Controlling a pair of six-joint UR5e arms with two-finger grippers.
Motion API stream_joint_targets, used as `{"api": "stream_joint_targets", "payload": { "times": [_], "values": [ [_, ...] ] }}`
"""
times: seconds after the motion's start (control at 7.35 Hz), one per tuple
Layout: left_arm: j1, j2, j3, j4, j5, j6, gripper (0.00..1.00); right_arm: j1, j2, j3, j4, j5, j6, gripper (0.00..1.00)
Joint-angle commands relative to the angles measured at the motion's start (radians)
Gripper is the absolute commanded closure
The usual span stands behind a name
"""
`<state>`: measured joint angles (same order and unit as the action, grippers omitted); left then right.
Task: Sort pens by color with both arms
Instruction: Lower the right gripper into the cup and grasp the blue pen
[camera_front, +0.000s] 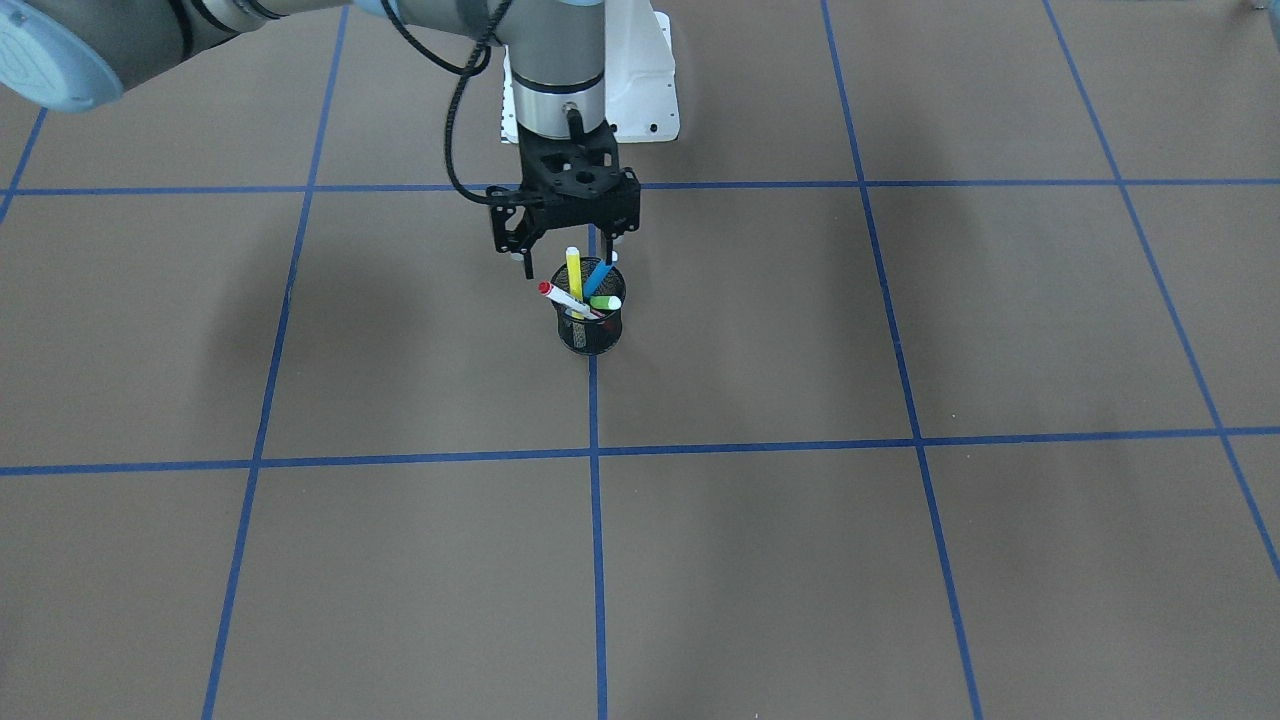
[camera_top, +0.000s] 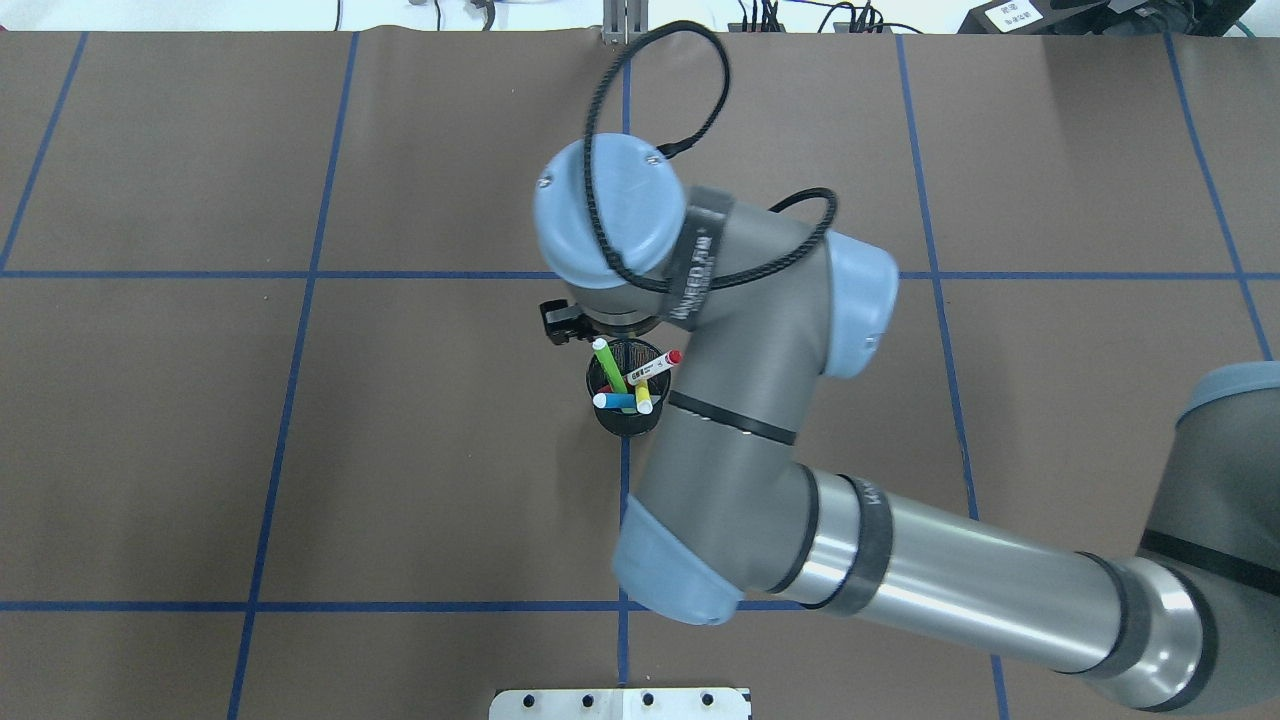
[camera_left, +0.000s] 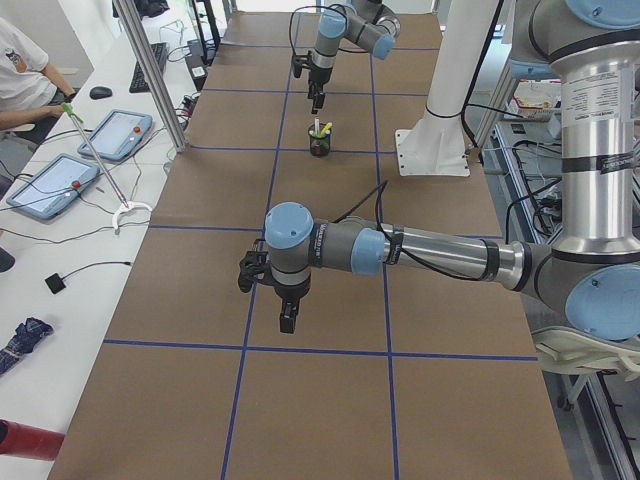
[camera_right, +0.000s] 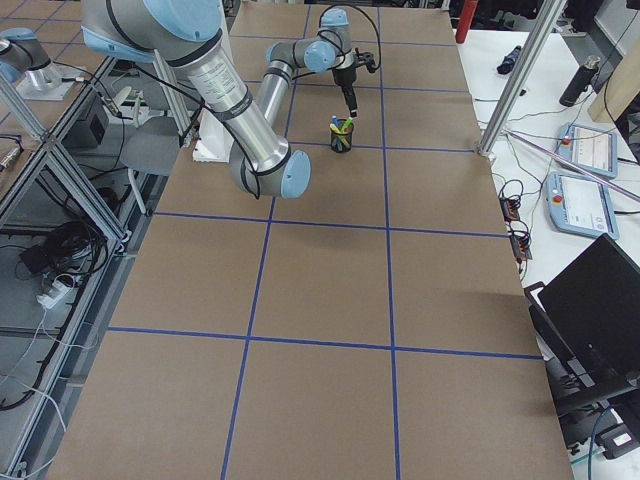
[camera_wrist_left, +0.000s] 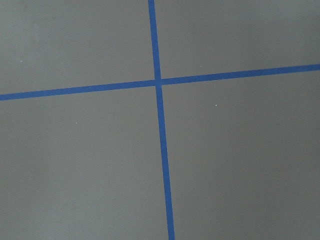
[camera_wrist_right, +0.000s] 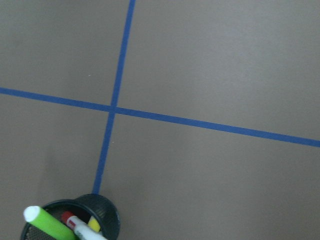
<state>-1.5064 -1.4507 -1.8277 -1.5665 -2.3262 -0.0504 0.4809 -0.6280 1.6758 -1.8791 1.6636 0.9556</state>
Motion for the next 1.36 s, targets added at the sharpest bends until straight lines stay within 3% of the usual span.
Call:
{"api": "stream_joint_targets", "payload": {
  "times": [0.0, 1.09, 1.22],
  "values": [
    [0.0, 0.001, 0.004, 0.0, -0.019, 0.0, 0.0, -0.033, 0.116, -0.123, -0.108, -0.015, -0.087, 0.25],
    [0.0, 0.001, 0.007, -0.001, -0.022, -0.019, 0.0, -0.107, 0.129, -0.217, -0.149, -0.016, -0.238, 0.3],
    [0.0, 0.001, 0.007, -0.001, -0.022, -0.019, 0.0, -0.107, 0.134, -0.214, -0.149, -0.018, -0.238, 0.36]
  ]
}}
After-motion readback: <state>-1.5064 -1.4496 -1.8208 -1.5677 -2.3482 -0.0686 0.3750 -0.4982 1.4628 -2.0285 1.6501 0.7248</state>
